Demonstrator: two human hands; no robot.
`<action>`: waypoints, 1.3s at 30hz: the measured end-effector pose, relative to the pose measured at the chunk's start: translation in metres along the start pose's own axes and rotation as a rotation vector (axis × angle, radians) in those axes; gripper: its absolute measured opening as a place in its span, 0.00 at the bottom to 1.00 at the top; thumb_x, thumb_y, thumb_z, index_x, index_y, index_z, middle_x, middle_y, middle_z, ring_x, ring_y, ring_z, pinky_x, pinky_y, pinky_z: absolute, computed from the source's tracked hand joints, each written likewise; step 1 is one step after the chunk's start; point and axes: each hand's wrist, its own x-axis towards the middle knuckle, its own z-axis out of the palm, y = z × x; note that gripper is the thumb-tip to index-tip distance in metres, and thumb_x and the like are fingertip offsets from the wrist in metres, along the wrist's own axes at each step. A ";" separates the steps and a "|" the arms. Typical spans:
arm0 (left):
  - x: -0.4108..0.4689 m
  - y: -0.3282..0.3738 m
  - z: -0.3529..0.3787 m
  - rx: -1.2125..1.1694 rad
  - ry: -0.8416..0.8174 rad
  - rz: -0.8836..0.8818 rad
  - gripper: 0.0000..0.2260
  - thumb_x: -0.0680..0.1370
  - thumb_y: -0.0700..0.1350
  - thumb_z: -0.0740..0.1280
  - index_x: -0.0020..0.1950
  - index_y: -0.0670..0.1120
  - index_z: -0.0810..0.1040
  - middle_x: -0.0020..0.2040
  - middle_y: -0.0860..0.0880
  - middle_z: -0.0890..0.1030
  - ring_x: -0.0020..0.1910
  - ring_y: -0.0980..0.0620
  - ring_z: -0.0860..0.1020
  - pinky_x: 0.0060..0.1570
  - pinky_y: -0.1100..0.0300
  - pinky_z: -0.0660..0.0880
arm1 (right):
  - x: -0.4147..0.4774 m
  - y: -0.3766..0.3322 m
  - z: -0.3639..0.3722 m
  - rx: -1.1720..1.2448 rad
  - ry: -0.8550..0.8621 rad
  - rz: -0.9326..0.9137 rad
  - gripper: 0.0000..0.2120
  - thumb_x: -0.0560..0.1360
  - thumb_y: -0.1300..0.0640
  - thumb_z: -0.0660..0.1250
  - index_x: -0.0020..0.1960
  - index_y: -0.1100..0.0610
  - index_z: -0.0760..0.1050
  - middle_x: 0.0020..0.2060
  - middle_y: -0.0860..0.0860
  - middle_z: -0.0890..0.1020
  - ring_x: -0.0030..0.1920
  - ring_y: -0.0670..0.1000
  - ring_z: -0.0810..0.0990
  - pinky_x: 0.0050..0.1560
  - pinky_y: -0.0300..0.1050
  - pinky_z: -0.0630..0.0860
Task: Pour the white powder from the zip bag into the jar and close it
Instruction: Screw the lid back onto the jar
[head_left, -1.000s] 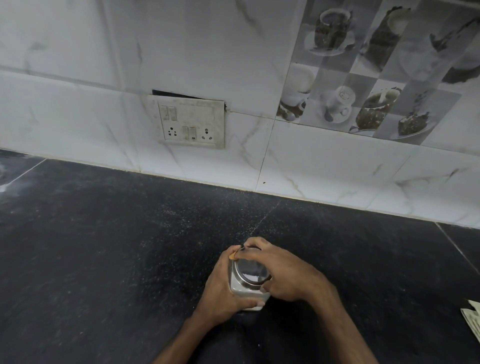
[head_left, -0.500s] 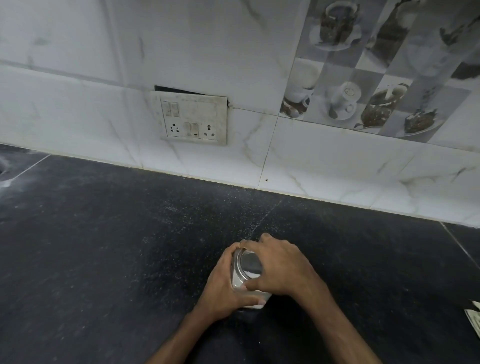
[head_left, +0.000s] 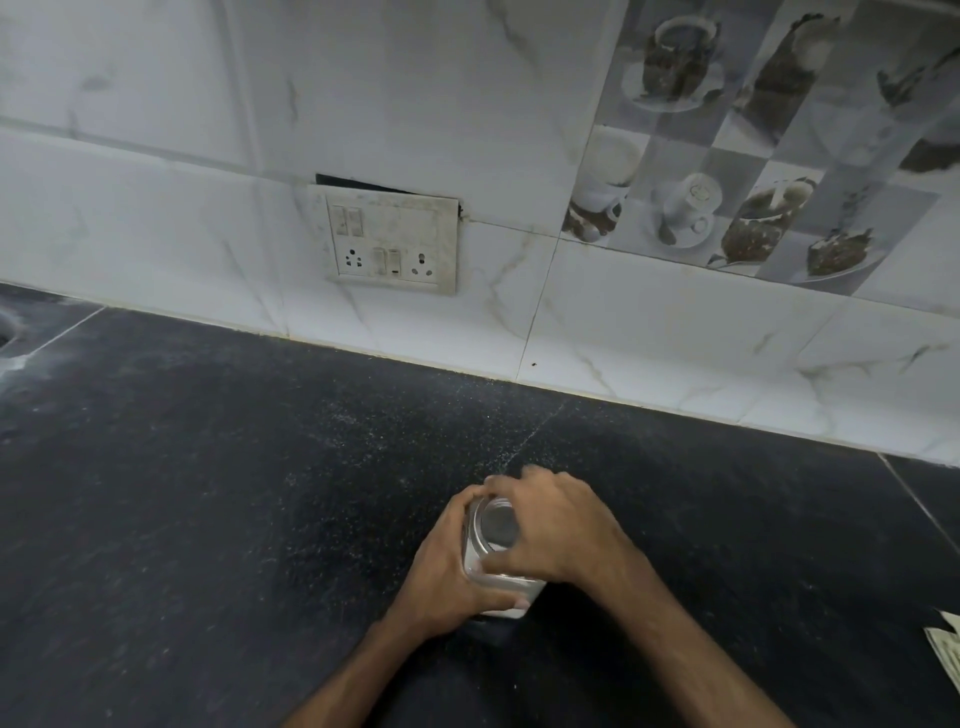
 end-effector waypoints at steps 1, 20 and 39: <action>0.000 -0.001 0.000 0.002 -0.006 -0.004 0.48 0.55 0.50 0.85 0.69 0.62 0.63 0.62 0.65 0.76 0.62 0.63 0.76 0.60 0.63 0.75 | 0.000 -0.003 0.002 -0.052 0.038 0.079 0.35 0.67 0.28 0.65 0.64 0.51 0.73 0.54 0.52 0.79 0.55 0.55 0.79 0.54 0.49 0.74; 0.003 -0.003 0.007 0.026 0.055 0.030 0.42 0.61 0.48 0.83 0.69 0.57 0.66 0.62 0.58 0.78 0.61 0.57 0.79 0.59 0.51 0.78 | -0.002 0.003 0.050 -0.068 0.229 -0.153 0.23 0.77 0.39 0.56 0.66 0.50 0.71 0.59 0.54 0.77 0.51 0.54 0.78 0.48 0.52 0.78; 0.006 0.005 -0.006 0.084 -0.041 -0.037 0.54 0.60 0.60 0.82 0.77 0.61 0.52 0.72 0.64 0.69 0.70 0.63 0.70 0.69 0.57 0.72 | 0.001 -0.010 0.038 -0.059 0.196 0.010 0.39 0.73 0.25 0.49 0.71 0.51 0.67 0.64 0.56 0.76 0.61 0.59 0.76 0.59 0.59 0.71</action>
